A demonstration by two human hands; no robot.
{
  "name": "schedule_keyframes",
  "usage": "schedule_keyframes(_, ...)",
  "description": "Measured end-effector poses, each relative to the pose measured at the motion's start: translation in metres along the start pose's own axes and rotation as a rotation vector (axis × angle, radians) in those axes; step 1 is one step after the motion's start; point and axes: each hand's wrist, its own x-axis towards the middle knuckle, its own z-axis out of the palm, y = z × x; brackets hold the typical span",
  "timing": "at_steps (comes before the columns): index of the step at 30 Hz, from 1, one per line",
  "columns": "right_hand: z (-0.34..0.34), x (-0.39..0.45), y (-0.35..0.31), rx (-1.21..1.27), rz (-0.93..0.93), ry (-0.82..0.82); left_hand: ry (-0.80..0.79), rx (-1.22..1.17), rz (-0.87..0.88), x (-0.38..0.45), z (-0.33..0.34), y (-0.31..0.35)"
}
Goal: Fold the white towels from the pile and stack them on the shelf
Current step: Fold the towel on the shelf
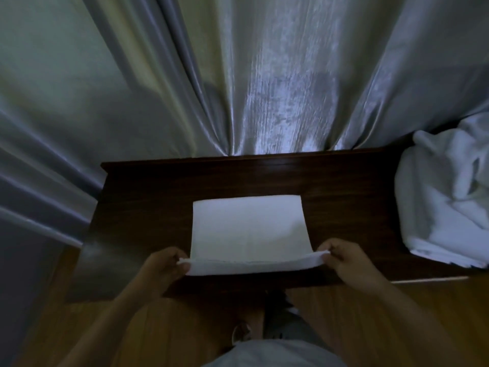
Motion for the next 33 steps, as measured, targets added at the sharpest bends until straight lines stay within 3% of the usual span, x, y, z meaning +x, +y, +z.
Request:
schedule_keyframes(7,0.008,0.005,0.008,-0.059,0.022,-0.083,-0.091,-0.039,-0.088,-0.002,0.010,-0.009)
schedule_keyframes(17,-0.019,0.122,-0.034,0.066,0.171,0.077,0.084,-0.155,-0.134,0.102,-0.026,0.034)
schedule_keyframes(23,-0.013,0.190,-0.028,0.173,0.295,0.057,0.169,-0.172,-0.262,0.164,-0.018,0.032)
schedule_keyframes(28,0.001,0.216,-0.021,0.182,0.362,0.041,0.245,-0.220,-0.369,0.183,0.002,0.022)
schedule_keyframes(31,0.007,0.213,-0.019,0.202,0.413,0.088,0.310,-0.208,-0.346,0.182,0.010,0.021)
schedule_keyframes(33,0.008,0.202,-0.016,0.249,0.455,0.110,0.272,-0.247,-0.357,0.170,0.010,0.022)
